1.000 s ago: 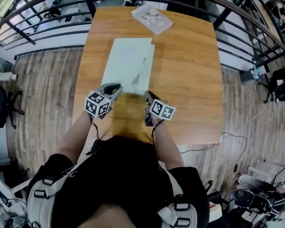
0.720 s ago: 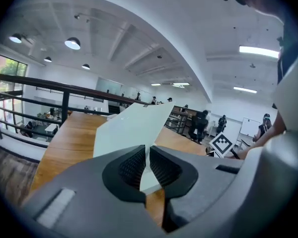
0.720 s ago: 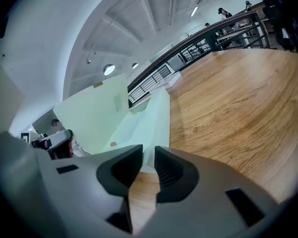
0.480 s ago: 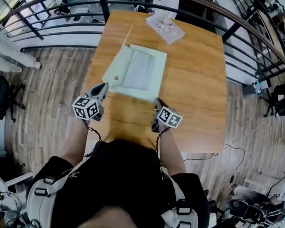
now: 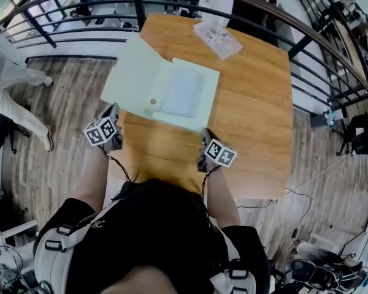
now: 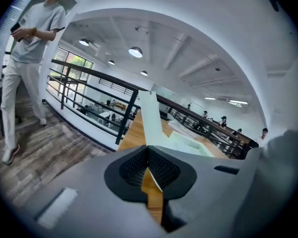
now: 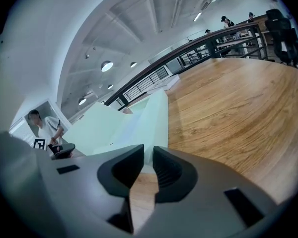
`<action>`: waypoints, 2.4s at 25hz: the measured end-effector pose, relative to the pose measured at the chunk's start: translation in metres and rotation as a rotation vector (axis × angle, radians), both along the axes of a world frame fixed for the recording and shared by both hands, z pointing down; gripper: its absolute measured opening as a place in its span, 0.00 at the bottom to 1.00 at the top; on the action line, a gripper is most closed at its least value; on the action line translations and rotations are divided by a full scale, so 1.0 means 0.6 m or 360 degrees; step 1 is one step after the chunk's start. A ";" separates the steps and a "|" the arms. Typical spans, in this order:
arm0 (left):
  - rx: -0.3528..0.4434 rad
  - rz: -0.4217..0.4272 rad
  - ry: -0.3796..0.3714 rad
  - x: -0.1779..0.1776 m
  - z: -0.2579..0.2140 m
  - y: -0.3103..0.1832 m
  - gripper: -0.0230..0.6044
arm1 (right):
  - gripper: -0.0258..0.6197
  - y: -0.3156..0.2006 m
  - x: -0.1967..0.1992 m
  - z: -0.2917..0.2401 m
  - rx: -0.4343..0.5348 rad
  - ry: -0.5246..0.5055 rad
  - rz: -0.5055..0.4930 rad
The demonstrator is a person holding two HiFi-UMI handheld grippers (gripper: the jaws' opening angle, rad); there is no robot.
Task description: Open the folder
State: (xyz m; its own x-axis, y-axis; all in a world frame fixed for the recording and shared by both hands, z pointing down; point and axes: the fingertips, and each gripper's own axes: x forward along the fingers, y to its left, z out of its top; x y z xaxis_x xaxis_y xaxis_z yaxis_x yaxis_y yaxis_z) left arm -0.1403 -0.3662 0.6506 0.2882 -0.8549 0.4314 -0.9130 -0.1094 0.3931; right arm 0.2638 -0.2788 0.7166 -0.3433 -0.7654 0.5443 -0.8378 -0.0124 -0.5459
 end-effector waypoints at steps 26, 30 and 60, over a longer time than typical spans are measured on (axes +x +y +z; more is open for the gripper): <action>-0.0736 -0.0417 -0.0417 -0.103 0.172 0.041 0.20 | 0.12 0.012 -0.003 -0.004 -0.0038 0.0213 0.0011; -0.0568 -0.0456 -0.0567 -0.133 0.115 0.035 0.20 | 0.12 0.008 -0.001 -0.001 -0.0061 0.0223 -0.0009; 0.0794 0.0361 -0.0549 0.231 -0.302 0.083 0.04 | 0.05 -0.021 -0.140 -0.433 0.1234 0.0676 -0.0126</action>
